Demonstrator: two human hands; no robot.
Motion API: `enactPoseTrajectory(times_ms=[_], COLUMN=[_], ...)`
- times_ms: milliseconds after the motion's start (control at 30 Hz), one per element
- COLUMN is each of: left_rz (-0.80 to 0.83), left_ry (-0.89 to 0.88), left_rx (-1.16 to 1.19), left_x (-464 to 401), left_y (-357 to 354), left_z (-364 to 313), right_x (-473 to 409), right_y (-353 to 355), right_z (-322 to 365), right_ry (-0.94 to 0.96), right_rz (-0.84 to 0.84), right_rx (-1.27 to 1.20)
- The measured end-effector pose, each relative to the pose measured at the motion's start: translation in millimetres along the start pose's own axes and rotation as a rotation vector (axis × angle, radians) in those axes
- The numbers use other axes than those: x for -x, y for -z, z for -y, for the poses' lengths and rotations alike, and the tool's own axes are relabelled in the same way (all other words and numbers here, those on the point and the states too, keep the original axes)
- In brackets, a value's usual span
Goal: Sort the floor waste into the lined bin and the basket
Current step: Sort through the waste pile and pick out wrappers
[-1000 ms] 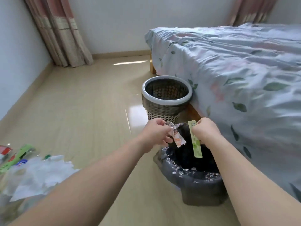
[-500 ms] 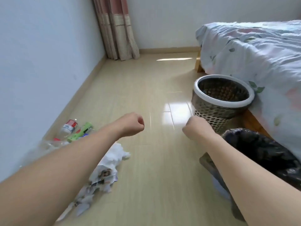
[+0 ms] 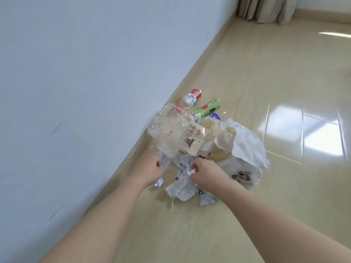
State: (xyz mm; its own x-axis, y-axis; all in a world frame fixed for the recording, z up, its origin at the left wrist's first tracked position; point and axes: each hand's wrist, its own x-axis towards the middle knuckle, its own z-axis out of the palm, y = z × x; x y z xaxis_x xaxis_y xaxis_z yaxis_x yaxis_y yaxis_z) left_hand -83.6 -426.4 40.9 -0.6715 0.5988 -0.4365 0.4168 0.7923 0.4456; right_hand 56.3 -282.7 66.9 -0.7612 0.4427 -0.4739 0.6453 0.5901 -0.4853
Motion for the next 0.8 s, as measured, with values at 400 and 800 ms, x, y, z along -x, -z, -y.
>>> enactPoseTrajectory(times_ms=[400,800], left_rz=[-0.013,0.218], left_ry=[-0.117,-0.11], left_rx=[-0.496,0.166], left_x=[-14,1], left_y=[-77,-13], left_z=[45,-20], right_x=[-48,-7], right_y=[-65,11], right_z=[-18,-42], right_ry=[-0.172,-0.102], right_rz=[-0.1,-0.193], right_rx=[0.307,0.024])
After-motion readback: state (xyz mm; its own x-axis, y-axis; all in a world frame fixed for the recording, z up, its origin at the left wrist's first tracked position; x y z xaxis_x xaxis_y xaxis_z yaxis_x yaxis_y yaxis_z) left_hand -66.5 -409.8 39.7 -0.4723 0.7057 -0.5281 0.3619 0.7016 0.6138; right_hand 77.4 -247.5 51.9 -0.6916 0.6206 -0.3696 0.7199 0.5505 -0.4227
